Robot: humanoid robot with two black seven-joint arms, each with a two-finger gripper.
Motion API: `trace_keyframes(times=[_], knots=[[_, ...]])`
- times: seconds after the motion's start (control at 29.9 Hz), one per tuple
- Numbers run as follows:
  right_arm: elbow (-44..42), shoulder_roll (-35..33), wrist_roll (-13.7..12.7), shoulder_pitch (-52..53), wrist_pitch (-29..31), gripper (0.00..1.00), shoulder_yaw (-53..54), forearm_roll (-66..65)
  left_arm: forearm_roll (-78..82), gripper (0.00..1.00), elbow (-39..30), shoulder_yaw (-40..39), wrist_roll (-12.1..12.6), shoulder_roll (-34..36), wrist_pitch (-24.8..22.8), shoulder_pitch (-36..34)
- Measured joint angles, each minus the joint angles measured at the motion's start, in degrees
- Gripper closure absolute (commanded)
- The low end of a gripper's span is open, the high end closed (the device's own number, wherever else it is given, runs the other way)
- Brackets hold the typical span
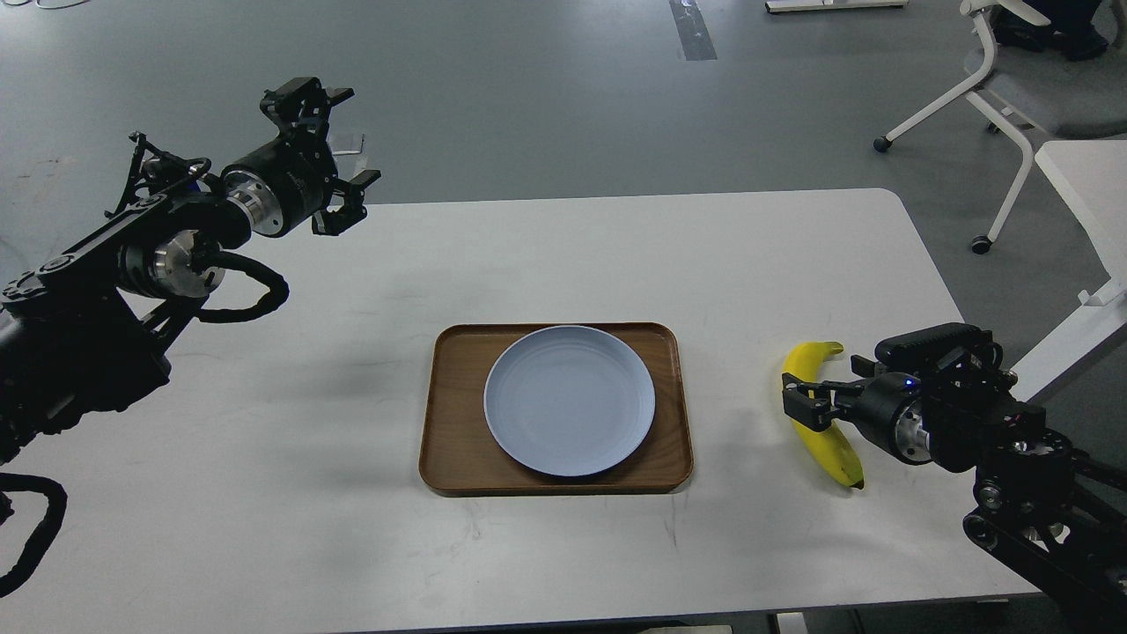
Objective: Place banana on plate with both arms
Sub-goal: 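Grasp the banana with the right gripper and carry it over the plate, then lower the banana onto the plate and open the right gripper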
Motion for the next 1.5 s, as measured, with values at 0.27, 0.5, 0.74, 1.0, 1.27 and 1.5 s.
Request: trace_keyframes(times=[0.27,0.5,0.74,1.0,1.27,1.5], knots=[[-0.1,3.1,-0.7,-4.7,0.2,0.88,-0.4,0.0,0.9,0.02,0.0,0.2,0.0,-0.1,0.0,1.3],[-0.2,4.1,-1.4,-4.0,-0.8,1.00,-1.6,-0.1,2.6,0.02,0.0,0.2,-0.1,-0.1,0.1,1.9],[1.9,3.9,1.9,2.2,-2.3,1.00,-1.8,2.0,2.7,0.02,0.0,0.3,-0.1,-0.7,0.1,1.9],[5.0,4.2,12.0,16.3,-1.8,1.00,-14.2,3.3,5.9,0.02,0.0,0.3,-0.1,-1.1,0.2,1.8],[2.2,9.9,16.1,23.8,-1.1,1.00,-24.7,3.3,6.2,0.02,0.1,0.3,-0.1,-1.0,0.2,1.9],[-2.7,13.2,16.2,24.2,-1.4,0.82,-24.9,3.4,6.2,0.02,0.1,0.3,-0.1,-0.7,0.2,1.9]])
